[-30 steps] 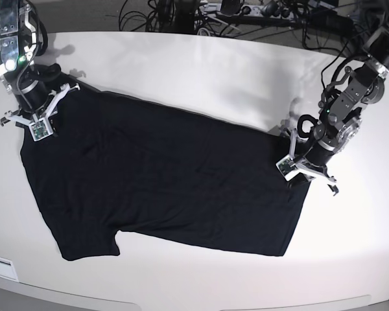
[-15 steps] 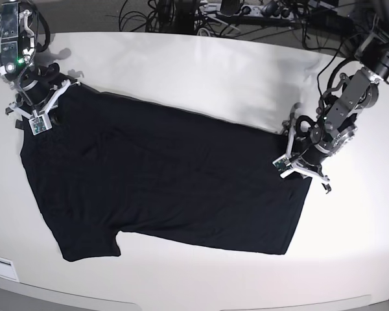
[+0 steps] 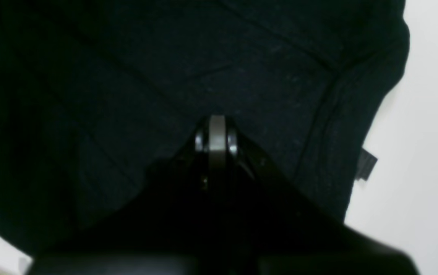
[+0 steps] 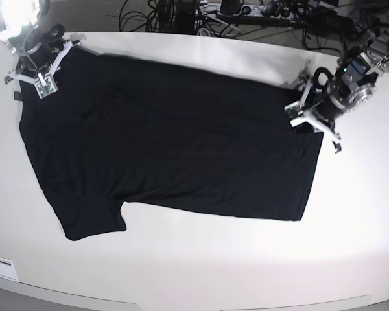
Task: Fold the T-shirt properly
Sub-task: 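Drag the shirt toward the robot base with both grippers and lower it, then release and move the left gripper to the opposite hem corner, grasp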
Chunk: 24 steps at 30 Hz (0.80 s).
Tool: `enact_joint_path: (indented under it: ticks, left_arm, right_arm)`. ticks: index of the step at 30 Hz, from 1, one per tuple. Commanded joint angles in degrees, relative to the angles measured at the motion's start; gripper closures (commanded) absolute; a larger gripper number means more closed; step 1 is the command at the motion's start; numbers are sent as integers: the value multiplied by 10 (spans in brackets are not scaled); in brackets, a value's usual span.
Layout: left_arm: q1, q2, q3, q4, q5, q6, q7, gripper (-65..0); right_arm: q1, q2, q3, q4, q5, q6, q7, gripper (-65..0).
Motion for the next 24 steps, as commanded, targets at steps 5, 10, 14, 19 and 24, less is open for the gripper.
enact_joint_path:
  ticks: [5,10,14,19,24]
  left_arm:
    - [30,-33,-3,40,1,-4,14,0]
    - [69,-45,-3,54,16,-3,30,0]
    - [78,-49,-3,54,32,4,34,0]
    - [92,-68,-3,81,25,4,71,0]
    - [101,-102,-3,117,18,5,77,0]
  right_arm:
    - [-31,8,4,13,-17,-10,-5,0]
    - [-62,8,4,13,-17,-19,-9,0]
    - [-78,8,4,13,-17,-19,-9,0]
    - [-80,8,4,13,-17,-18,-16,0]
    - [-80,8,4,15,-17,-18,-20,0]
